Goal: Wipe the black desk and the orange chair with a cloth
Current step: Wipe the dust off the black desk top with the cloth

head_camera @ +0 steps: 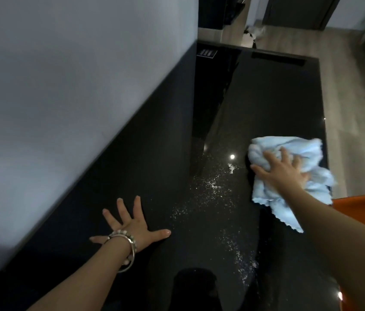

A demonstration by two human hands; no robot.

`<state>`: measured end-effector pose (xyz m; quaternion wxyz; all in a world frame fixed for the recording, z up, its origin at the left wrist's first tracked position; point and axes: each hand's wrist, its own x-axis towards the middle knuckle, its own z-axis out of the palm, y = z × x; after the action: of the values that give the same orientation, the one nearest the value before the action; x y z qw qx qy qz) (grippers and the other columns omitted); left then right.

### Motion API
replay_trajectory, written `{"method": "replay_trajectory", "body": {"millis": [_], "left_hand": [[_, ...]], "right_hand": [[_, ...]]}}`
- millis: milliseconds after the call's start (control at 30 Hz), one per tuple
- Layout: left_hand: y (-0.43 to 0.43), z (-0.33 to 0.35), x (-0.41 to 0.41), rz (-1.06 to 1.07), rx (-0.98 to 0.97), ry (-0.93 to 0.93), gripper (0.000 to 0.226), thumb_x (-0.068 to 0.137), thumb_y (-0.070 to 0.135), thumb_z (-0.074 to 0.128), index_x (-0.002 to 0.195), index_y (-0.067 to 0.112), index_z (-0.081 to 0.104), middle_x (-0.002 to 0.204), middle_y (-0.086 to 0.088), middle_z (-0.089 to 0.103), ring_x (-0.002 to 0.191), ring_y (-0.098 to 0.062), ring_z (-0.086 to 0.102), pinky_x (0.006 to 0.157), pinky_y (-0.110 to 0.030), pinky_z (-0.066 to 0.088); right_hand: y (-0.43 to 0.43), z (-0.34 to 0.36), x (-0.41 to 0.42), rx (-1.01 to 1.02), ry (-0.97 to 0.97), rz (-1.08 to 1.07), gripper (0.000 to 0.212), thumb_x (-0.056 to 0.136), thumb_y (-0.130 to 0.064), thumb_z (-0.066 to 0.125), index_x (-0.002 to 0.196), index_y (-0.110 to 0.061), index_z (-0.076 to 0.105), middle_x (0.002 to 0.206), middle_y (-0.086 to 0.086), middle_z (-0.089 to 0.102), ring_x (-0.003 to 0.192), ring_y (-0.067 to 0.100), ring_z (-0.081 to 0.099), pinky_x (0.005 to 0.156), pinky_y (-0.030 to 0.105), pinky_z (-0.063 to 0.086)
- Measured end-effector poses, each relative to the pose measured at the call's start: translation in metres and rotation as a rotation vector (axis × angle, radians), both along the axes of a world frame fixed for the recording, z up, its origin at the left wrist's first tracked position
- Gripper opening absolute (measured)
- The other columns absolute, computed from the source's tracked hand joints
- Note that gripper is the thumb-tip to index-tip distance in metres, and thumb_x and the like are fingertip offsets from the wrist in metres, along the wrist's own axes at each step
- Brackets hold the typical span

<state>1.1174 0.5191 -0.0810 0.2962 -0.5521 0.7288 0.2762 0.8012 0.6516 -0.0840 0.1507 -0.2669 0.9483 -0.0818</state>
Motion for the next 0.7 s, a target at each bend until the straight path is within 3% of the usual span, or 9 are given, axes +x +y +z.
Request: {"method": "replay_trajectory", "body": {"millis": [100,167,267,333,367,433,500,700], "left_hand": [[0.000,0.000,0.000,0.005,-0.006,0.002,0.125,0.060,0.084,0.053,0.139,0.036,-0.031,0.144,-0.006,-0.044,0.133,-0.044,-0.032,0.103,-0.074,0.007],[0.001,-0.002,0.001,0.007,-0.011,0.009,0.125,0.060,0.084,0.052,0.139,0.035,-0.031,0.144,-0.006,-0.044,0.133,-0.044,-0.033,0.104,-0.074,0.008],[0.001,-0.002,0.001,0.002,-0.019,0.012,0.125,0.060,0.084,0.052,0.139,0.036,-0.032,0.143,-0.006,-0.045,0.133,-0.044,-0.033,0.104,-0.074,0.007],[0.001,-0.001,0.001,0.006,-0.010,0.008,0.124,0.060,0.084,0.052,0.138,0.036,-0.032,0.143,-0.005,-0.046,0.133,-0.043,-0.033,0.102,-0.075,0.007],[0.002,0.001,0.001,0.004,-0.009,0.008,0.124,0.060,0.084,0.051,0.138,0.036,-0.032,0.143,-0.004,-0.046,0.133,-0.043,-0.033,0.102,-0.076,0.006],[0.002,0.002,0.001,0.002,-0.012,0.010,0.124,0.061,0.084,0.052,0.139,0.036,-0.032,0.143,-0.004,-0.046,0.133,-0.043,-0.034,0.101,-0.076,0.006],[0.003,0.001,0.001,0.004,-0.015,0.010,0.123,0.061,0.083,0.052,0.139,0.036,-0.032,0.143,-0.005,-0.046,0.133,-0.043,-0.034,0.101,-0.077,0.006],[0.002,0.001,0.000,0.007,-0.012,-0.002,0.123,0.062,0.083,0.053,0.138,0.036,-0.032,0.142,-0.005,-0.046,0.132,-0.043,-0.035,0.100,-0.077,0.004]], "right_hand": [[-0.022,-0.001,0.037,-0.063,0.075,0.217,0.053,0.084,-0.049,0.057,0.133,-0.037,0.043,0.152,-0.003,0.027,0.141,0.029,0.015,0.102,0.057,0.028],[-0.027,-0.006,0.063,-0.213,0.096,0.359,0.040,0.080,-0.035,0.062,0.120,-0.028,0.056,0.134,-0.003,0.051,0.130,0.027,0.034,0.096,0.044,0.037],[-0.028,0.004,0.058,-0.464,0.045,0.287,0.029,0.076,-0.019,0.066,0.106,-0.017,0.062,0.106,0.003,0.063,0.107,0.026,0.053,0.082,0.033,0.037],[-0.026,0.014,0.024,-0.458,0.158,0.094,0.032,0.078,-0.020,0.065,0.108,-0.013,0.059,0.109,0.012,0.061,0.108,0.032,0.053,0.085,0.039,0.038],[-0.023,0.017,0.004,-0.354,0.198,-0.003,0.037,0.080,-0.024,0.063,0.114,-0.014,0.055,0.117,0.014,0.057,0.114,0.035,0.049,0.091,0.044,0.037],[-0.017,0.017,-0.023,-0.086,0.155,-0.162,0.049,0.084,-0.035,0.056,0.129,-0.023,0.044,0.135,0.014,0.043,0.127,0.037,0.036,0.099,0.055,0.030],[-0.021,0.011,-0.028,0.049,0.090,-0.248,0.056,0.086,-0.045,0.049,0.138,-0.028,0.032,0.145,0.011,0.029,0.135,0.038,0.024,0.102,0.059,0.024],[-0.085,-0.001,-0.003,0.001,0.068,0.048,0.065,0.087,-0.062,0.041,0.145,-0.040,0.020,0.158,0.000,0.009,0.144,0.032,0.006,0.106,0.062,0.017]]}}
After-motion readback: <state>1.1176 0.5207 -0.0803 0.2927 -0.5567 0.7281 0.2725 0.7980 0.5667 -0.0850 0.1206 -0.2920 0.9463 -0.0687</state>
